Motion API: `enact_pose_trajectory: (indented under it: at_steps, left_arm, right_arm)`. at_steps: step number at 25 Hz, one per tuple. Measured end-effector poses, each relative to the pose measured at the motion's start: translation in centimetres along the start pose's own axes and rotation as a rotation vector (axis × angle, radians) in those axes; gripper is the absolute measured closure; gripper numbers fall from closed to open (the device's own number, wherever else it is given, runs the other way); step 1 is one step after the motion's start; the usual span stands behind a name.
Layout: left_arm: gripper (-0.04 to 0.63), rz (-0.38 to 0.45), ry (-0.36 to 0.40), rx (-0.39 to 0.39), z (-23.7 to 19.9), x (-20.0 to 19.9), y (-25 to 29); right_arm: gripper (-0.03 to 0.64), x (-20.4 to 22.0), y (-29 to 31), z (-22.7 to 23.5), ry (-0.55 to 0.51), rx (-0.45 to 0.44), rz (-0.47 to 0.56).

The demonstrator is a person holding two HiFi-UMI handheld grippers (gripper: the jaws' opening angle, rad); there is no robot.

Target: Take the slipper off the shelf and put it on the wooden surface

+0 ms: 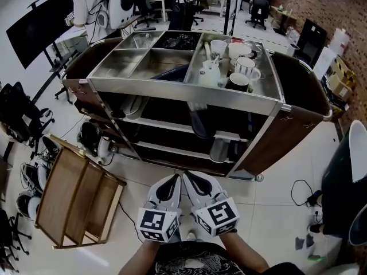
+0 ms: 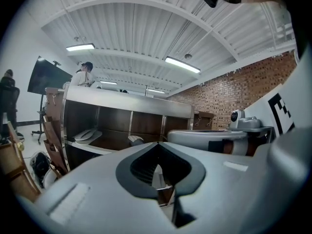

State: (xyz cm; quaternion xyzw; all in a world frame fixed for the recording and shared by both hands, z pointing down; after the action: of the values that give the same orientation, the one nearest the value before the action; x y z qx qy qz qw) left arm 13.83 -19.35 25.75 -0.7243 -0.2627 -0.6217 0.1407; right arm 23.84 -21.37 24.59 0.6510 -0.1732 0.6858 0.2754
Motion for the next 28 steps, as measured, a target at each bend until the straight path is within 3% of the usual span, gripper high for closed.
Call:
enact_pose_trajectory:
  at_steps: [15, 28]
  left_arm:
    - [0.591, -0.007, -0.035, 0.082, -5.7, -0.8, 6.1]
    - [0.591, -0.042, -0.064, 0.127, -11.0, -1.0, 10.5]
  right_arm:
    - [0.617, 0.6, 7.2, 3.8, -0.038, 0.123, -0.065]
    - [0.557, 2.1, 13.7, 9.5, -0.055, 0.260, -0.142]
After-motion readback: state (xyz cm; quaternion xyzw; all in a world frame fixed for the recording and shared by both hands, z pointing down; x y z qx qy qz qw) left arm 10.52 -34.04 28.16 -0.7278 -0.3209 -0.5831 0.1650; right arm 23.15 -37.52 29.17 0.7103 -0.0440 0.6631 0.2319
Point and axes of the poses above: the fingertips, and each gripper's own axes: y forward along the fingers, z to its right, x out of its underside, the point moved 7 cm from there along -y, backward along the fingers, and after that the axes turned 12 degrees about x, right-handed, at the moved point
